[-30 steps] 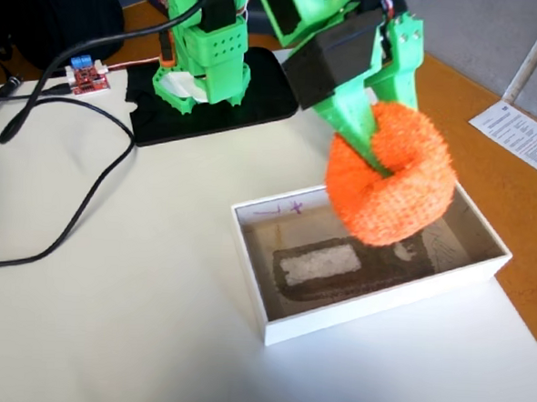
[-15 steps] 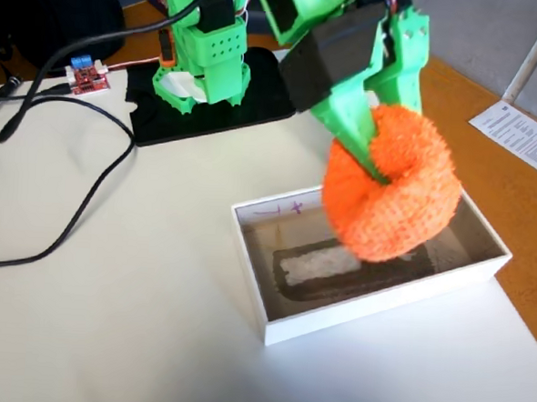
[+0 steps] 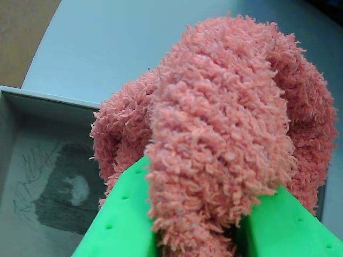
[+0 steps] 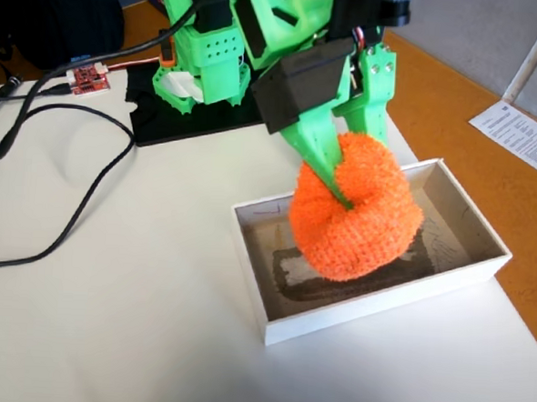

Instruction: Remove orange objects from table

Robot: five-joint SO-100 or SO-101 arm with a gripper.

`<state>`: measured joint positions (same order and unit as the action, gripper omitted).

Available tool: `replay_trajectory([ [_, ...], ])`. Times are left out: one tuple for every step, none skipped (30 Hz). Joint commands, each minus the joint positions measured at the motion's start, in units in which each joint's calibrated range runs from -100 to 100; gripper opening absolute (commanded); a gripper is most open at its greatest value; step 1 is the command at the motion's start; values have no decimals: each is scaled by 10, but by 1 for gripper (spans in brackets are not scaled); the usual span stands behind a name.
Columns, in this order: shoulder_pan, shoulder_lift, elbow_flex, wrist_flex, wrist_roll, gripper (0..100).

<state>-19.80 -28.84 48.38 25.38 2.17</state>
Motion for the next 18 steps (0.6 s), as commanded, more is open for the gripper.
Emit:
replay_trajectory([
  [-106,-11,-88,-11,-4,0],
  [-148,-11,-119,-9,-6,0],
  [-193,-13,-148,-9,-3,0],
  [-239,-22,-169,-13,3,0],
  [-288,-36,-174,-32,13,0],
  [-335,-52,-174,-52,26,0],
  [-383,-65,-174,-72,39,0],
  [-430,-75,-169,-101,46,2],
  [-469,-81,-159,-138,52,9],
  [-497,-78,-145,-176,65,12],
  [-519,-70,-135,-209,79,16],
  [-534,-59,-133,-236,83,24],
  [-545,-45,-135,-270,73,34],
  [-551,-34,-137,-296,66,39],
  [-551,-28,-139,-305,63,40],
  [-550,-27,-140,-305,59,40],
  [-546,-28,-137,-304,55,40],
  [-541,-32,-128,-300,58,40],
])
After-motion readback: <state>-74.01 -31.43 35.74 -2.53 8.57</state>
